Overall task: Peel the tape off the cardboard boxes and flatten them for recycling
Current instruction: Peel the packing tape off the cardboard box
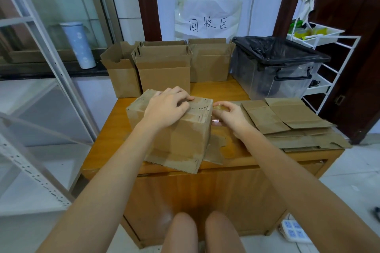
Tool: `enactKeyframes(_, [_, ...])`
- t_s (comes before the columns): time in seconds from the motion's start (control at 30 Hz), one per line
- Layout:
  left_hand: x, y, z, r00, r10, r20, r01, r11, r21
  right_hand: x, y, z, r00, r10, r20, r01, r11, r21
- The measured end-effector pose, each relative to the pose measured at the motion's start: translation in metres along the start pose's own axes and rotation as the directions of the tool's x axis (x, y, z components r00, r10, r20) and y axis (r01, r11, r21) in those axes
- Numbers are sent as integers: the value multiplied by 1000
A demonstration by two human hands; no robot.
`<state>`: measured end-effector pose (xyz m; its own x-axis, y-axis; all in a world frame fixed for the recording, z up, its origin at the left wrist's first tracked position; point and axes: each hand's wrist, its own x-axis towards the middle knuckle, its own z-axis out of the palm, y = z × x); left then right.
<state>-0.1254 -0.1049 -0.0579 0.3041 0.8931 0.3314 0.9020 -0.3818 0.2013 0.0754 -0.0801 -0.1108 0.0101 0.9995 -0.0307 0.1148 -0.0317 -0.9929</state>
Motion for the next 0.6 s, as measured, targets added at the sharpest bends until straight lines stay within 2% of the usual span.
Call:
enactKeyframes(0.13, [0,0,0,1000,-3,-5,3,1000,-8,-1,-5,-1,993,105,58,-109,991,75])
enactKeyframes(0.23, [0,0,0,1000,-6,-7,6,1000,-12,1,-5,-4,995,59,79,-61,998,18])
enactKeyframes(0.37, [-1,1,-1,1000,-12,-4,12,1000,-5,-2,-6,-9,993,114,37,-117,988,102])
enactKeyframes(0.5, [-1,1,-1,1000,-12,-1,12,1000,-3,-7,-8,-16,989,147,-18,-146,989,16])
enactKeyframes(0.6, [0,1,-1,1000,-18,6,18,1000,-13,-8,-9,-20,994,108,-4,-108,994,30])
